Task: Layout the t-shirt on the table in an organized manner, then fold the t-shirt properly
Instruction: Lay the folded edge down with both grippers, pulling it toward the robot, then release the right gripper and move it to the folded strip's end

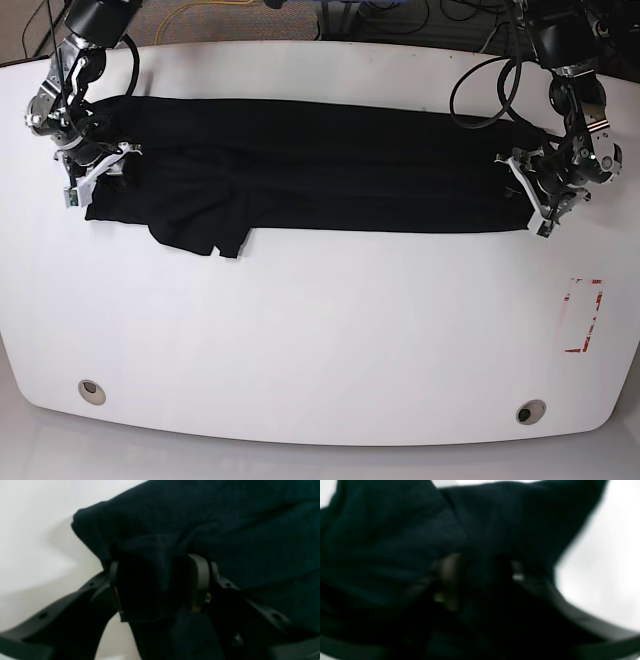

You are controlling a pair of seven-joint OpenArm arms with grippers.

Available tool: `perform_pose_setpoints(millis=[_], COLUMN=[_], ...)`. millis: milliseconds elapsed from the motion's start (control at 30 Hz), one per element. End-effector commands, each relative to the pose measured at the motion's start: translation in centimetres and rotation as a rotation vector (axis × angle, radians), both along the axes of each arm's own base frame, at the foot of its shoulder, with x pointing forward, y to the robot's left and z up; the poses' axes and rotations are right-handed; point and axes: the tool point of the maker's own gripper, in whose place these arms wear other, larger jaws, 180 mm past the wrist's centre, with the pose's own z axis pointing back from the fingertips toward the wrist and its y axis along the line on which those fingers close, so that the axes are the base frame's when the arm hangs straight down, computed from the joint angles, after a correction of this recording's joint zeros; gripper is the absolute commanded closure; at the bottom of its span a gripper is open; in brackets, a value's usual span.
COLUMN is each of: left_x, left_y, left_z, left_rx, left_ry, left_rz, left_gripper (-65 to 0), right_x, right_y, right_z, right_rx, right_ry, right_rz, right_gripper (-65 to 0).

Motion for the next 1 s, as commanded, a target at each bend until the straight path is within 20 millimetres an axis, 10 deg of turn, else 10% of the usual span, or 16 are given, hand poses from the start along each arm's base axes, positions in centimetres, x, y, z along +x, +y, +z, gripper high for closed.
perform_pose_setpoints(millis=[0, 200, 967], left_x=[-0.1, 0.3, 1.2], left_y=[0.8, 1.7, 1.2], left_z=[0.6, 2.1, 5.0], left_rx=[0.049, 0.077, 0.098], left_ry=[0.014, -0.010, -0.103], left_rz=[-0.007, 0.011, 0.018], left_gripper=[-31.3, -31.3, -31.3], right_x=[1.8, 2.8, 8.4], right_y=[-0.6, 0.4, 7.0], right_z=[3.2, 5.1, 5.1], right_rx=[-0.044, -0.067, 0.032], right_ry=[-0.092, -0.128, -0.138], right_rz=[0.023, 0.055, 0.177], right_gripper=[-44.9, -60.4, -60.6])
